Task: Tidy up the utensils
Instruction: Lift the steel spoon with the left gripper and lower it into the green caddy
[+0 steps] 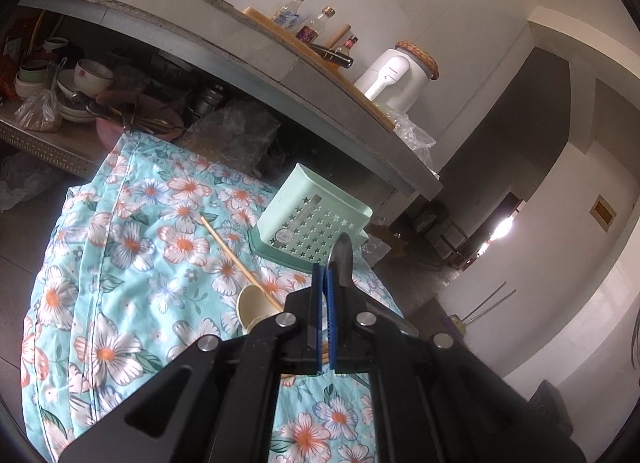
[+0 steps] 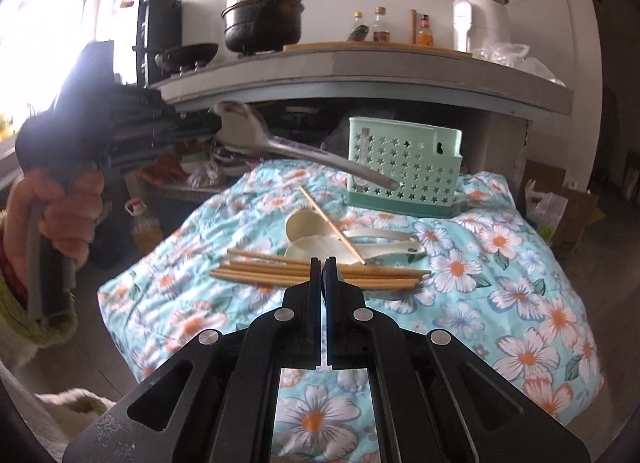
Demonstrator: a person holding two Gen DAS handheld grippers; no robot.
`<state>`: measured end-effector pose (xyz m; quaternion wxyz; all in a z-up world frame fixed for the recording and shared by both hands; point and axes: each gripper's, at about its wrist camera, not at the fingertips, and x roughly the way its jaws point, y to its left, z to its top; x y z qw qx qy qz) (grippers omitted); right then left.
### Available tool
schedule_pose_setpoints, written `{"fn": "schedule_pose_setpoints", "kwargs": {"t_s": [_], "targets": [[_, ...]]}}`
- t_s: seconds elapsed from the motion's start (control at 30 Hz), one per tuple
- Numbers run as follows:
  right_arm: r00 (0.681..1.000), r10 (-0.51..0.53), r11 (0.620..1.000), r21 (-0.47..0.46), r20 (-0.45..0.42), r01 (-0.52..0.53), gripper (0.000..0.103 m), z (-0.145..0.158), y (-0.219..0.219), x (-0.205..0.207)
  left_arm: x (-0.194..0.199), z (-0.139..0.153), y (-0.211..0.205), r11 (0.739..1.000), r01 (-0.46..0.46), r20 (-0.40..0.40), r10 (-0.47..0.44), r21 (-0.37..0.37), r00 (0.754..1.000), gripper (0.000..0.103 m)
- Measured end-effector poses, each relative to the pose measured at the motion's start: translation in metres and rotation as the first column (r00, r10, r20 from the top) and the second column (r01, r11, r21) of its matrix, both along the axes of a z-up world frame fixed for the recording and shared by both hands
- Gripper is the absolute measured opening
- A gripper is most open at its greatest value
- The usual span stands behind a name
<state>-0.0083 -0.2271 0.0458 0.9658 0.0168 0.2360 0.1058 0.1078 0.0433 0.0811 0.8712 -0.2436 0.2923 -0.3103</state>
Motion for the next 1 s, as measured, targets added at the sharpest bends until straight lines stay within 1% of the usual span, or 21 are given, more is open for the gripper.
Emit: {"fn": "schedule_pose_setpoints", "kwargs": {"t_s": [0.17, 0.27, 0.33, 0.4, 0.47, 0.53, 0.63, 0.7, 0.77, 0.83, 0.9, 1.0], "targets": [[1.0, -0.027, 0.997, 0.072, 0.009, 0.026, 0.0, 0.012, -0.022, -0.001, 0.004, 0.02, -0.003, 1.0, -0.012, 0.066, 0.012, 0.003, 0.998, 0.001], [0.999, -0.042, 0.995, 0.095, 0.022, 0.04, 0.0, 0.019, -0.033, -0.001, 0.009, 0.042, -0.008, 0.999, -0.03, 0.139, 0.028, 0.012, 0.99, 0.001], [0.998, -0.051, 0.994, 0.102, 0.027, 0.048, 0.0, 0.022, -0.039, 0.0, 0.012, 0.059, -0.013, 0.999, -0.046, 0.2, 0.039, 0.029, 0.979, 0.001], [0.998, -0.056, 0.993, 0.107, 0.03, 0.052, 0.0, 0.024, -0.043, 0.001, 0.016, 0.075, -0.02, 0.996, -0.068, 0.267, 0.052, 0.051, 0.962, 0.001], [0.998, -0.059, 0.992, 0.117, 0.031, 0.055, 0.0, 0.025, -0.046, 0.001, 0.021, 0.092, -0.027, 0.993, -0.092, 0.335, 0.063, 0.07, 0.94, 0.001], [0.998, -0.06, 0.991, 0.124, 0.029, 0.056, 0.0, 0.025, -0.048, 0.002, 0.027, 0.106, -0.036, 0.988, -0.123, 0.407, 0.075, 0.093, 0.91, 0.001], [0.998, -0.06, 0.989, 0.135, 0.024, 0.056, 0.0, 0.025, -0.05, 0.004, 0.04, 0.125, -0.052, 0.977, -0.165, 0.491, 0.08, 0.132, 0.867, 0.001], [0.998, -0.061, 0.989, 0.139, 0.021, 0.057, 0.0, 0.025, -0.05, 0.004, 0.053, 0.133, -0.064, 0.964, -0.202, 0.536, 0.081, 0.172, 0.84, 0.001], [0.998, -0.061, 0.988, 0.145, 0.018, 0.058, 0.0, 0.024, -0.052, 0.005, 0.063, 0.139, -0.078, 0.945, -0.247, 0.576, 0.082, 0.215, 0.814, 0.001], [0.998, -0.063, 0.987, 0.149, 0.014, 0.06, 0.0, 0.024, -0.053, 0.006, 0.076, 0.138, -0.09, 0.922, -0.286, 0.602, 0.075, 0.262, 0.795, 0.001], [0.998, -0.064, 0.986, 0.154, 0.011, 0.061, 0.0, 0.023, -0.056, 0.007, 0.088, 0.134, -0.103, 0.896, -0.309, 0.612, 0.054, 0.32, 0.789, 0.001], [0.998, -0.064, 0.985, 0.161, 0.005, 0.063, 0.0, 0.022, -0.06, 0.009, 0.105, 0.123, -0.12, 0.856, -0.326, 0.603, 0.021, 0.401, 0.798, 0.001]]}}
